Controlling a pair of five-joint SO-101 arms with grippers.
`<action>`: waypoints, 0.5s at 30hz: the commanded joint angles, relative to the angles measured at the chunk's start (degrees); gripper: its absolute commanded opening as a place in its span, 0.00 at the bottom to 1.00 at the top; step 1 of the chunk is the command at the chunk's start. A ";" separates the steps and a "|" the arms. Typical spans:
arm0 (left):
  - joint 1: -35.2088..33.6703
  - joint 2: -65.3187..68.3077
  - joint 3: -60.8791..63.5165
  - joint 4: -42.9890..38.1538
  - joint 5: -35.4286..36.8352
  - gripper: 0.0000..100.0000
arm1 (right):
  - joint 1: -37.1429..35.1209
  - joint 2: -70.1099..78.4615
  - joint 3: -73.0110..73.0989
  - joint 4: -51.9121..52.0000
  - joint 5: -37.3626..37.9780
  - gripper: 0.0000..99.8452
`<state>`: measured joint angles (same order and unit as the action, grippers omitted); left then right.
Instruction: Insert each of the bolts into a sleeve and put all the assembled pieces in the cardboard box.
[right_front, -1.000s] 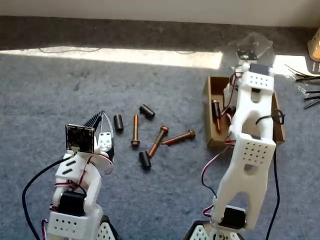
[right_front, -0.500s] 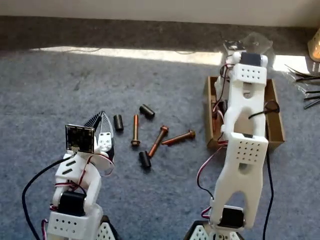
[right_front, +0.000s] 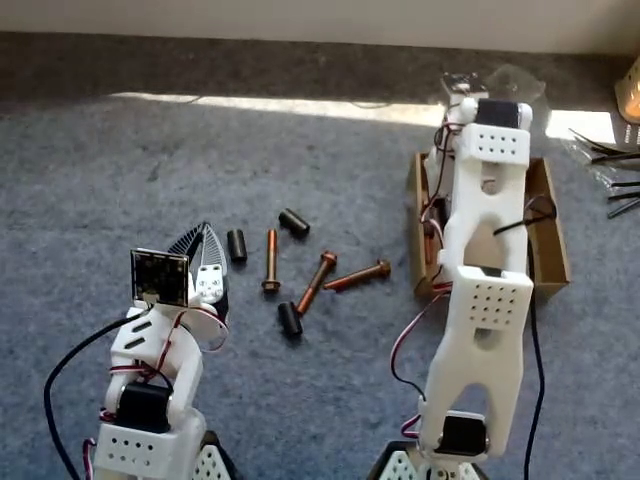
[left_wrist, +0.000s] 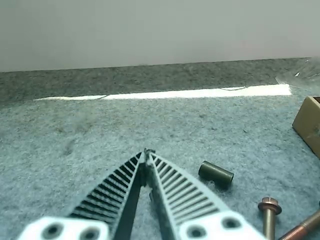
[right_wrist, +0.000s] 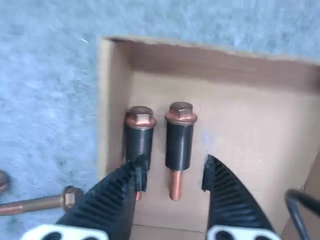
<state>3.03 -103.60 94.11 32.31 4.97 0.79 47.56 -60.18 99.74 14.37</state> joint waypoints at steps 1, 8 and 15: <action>-0.40 -0.40 -0.31 -0.09 -0.53 0.01 | -3.03 -8.31 -2.68 1.19 0.26 0.16; -6.81 -0.48 -0.48 -1.32 -0.18 0.01 | -9.19 -20.35 3.30 1.19 0.26 0.16; -8.04 -0.48 -0.31 -2.02 -0.26 0.01 | -18.42 -32.40 14.90 1.19 0.26 0.16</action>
<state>-4.35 -103.60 94.11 31.69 4.97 -14.07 22.15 -47.34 99.91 14.37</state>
